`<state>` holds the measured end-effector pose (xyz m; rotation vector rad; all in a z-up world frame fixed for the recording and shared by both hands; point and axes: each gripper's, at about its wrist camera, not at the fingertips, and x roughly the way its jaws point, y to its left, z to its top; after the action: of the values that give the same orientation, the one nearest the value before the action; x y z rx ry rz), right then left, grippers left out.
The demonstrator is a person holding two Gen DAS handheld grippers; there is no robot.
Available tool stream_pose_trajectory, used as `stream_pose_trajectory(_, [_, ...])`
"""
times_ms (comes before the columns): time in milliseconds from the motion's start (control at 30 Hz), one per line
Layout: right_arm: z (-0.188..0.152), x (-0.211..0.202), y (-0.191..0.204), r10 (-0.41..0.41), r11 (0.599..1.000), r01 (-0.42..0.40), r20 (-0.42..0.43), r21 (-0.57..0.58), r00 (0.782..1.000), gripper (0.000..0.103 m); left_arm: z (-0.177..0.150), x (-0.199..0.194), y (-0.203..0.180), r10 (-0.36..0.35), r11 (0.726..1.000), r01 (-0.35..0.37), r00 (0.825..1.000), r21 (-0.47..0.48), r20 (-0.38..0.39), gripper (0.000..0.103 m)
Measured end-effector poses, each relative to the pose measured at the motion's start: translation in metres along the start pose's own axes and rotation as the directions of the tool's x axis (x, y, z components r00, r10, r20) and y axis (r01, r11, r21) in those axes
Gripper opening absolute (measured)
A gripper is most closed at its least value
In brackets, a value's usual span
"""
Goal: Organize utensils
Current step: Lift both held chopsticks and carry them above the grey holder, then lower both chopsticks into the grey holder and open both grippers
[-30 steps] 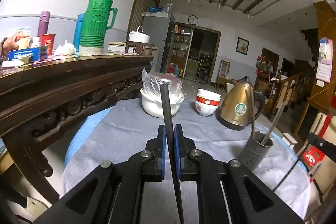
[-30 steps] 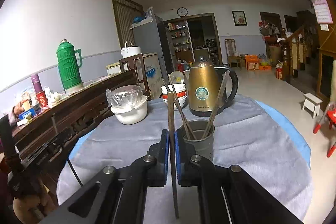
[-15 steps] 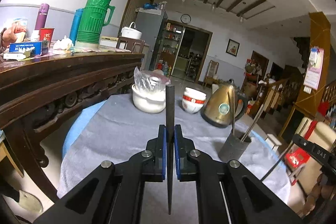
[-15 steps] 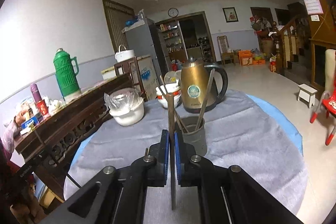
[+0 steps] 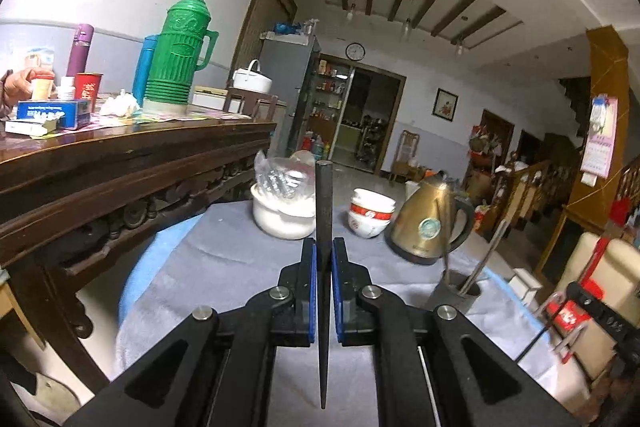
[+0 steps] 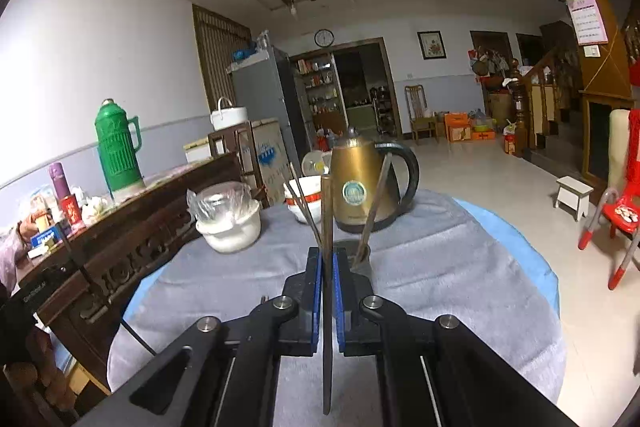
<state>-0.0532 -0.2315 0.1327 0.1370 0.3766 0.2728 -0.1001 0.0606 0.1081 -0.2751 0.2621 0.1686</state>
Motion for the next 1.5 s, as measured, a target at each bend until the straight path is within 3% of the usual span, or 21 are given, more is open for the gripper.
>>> stream_pose_trajectory(200, [-0.017, -0.010, 0.007, 0.005, 0.999, -0.006, -0.025, -0.036, 1.000, 0.006, -0.018, -0.006, 0.005, 0.051, 0.997, -0.051, 0.999, 0.058, 0.007, 0.008])
stream_pose_trajectory(500, [-0.020, -0.025, 0.007, 0.010, 0.999, -0.011, -0.031, -0.043, 0.999, 0.006, -0.013, -0.025, -0.001, -0.017, 0.998, 0.018, 1.000, 0.060, -0.009, 0.007])
stream_pose_trajectory(600, [-0.011, -0.026, 0.003, 0.012, 1.000, -0.012, 0.004, -0.012, 1.000, 0.006, 0.001, -0.019, -0.006, -0.052, 0.998, 0.052, 0.999, 0.032, 0.003, 0.007])
stream_pose_trajectory(767, [0.023, -0.036, -0.005, 0.003, 1.000, -0.004, 0.130, 0.012, 0.991, 0.006, 0.025, -0.007, -0.018, -0.120, 0.992, 0.120, 0.993, -0.027, 0.022, 0.007])
stream_pose_trajectory(933, [0.054, -0.038, -0.016, -0.018, 0.999, 0.006, 0.252, 0.048, 0.968, 0.006, 0.049, 0.022, -0.041, -0.210, 0.971, 0.212, 0.977, -0.111, 0.035, 0.007])
stream_pose_trajectory(1100, [0.077, -0.014, -0.025, -0.035, 0.996, 0.008, 0.301, 0.088, 0.953, 0.006, 0.065, 0.064, -0.073, -0.281, 0.948, 0.280, 0.960, -0.153, 0.012, 0.007])
stream_pose_trajectory(1333, [0.093, 0.028, -0.040, -0.055, 0.992, 0.021, 0.287, 0.122, 0.956, 0.006, 0.077, 0.107, -0.112, -0.325, 0.933, 0.321, 0.946, -0.163, 0.000, 0.007])
stream_pose_trajectory(1500, [0.092, 0.055, -0.045, -0.059, 0.993, 0.032, 0.237, 0.116, 0.970, 0.006, 0.075, 0.133, -0.128, -0.323, 0.938, 0.317, 0.946, -0.143, -0.022, 0.007])
